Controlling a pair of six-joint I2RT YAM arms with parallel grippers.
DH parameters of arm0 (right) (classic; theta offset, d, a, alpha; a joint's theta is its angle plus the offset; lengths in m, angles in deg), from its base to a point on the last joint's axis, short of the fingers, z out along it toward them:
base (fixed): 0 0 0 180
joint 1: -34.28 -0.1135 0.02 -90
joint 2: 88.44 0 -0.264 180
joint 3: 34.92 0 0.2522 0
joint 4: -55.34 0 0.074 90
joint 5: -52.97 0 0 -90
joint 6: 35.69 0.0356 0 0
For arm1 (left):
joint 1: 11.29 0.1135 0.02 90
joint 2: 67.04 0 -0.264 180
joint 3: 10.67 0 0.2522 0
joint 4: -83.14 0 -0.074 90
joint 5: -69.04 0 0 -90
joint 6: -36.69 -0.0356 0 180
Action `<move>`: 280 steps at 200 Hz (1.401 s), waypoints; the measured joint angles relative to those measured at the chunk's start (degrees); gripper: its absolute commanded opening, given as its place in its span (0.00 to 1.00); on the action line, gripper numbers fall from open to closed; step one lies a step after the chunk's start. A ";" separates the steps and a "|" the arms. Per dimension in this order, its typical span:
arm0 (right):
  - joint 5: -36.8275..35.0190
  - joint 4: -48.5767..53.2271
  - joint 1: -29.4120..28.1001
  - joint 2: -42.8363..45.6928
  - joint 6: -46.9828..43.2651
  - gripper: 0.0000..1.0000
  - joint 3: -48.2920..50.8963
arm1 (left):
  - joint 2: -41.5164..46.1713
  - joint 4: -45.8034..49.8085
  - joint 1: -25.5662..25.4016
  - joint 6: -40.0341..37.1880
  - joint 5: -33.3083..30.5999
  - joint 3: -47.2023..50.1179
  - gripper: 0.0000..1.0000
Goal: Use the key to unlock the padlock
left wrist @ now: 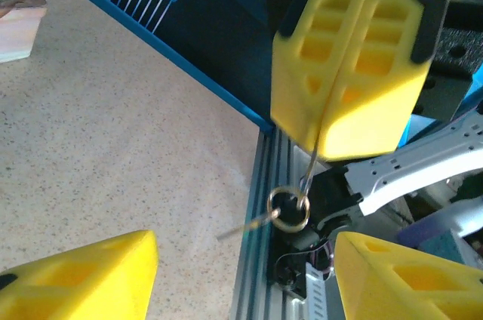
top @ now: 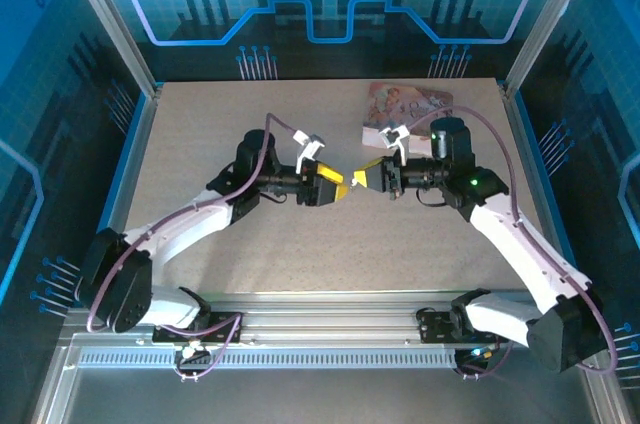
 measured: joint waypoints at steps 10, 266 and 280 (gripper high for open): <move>0.81 -0.13 -0.20 -1.20 -0.81 0.00 -1.60 | 0.83 -2.91 0.00 2.32 -0.46 1.79 0.62; 3.06 -6.58 -4.74 -9.64 -1.42 0.00 -6.80 | 8.59 -15.10 2.89 14.99 -5.70 9.90 0.35; 3.06 -6.58 -4.74 -9.64 -1.42 0.00 -6.80 | 8.59 -15.78 2.95 15.50 -5.68 9.90 0.35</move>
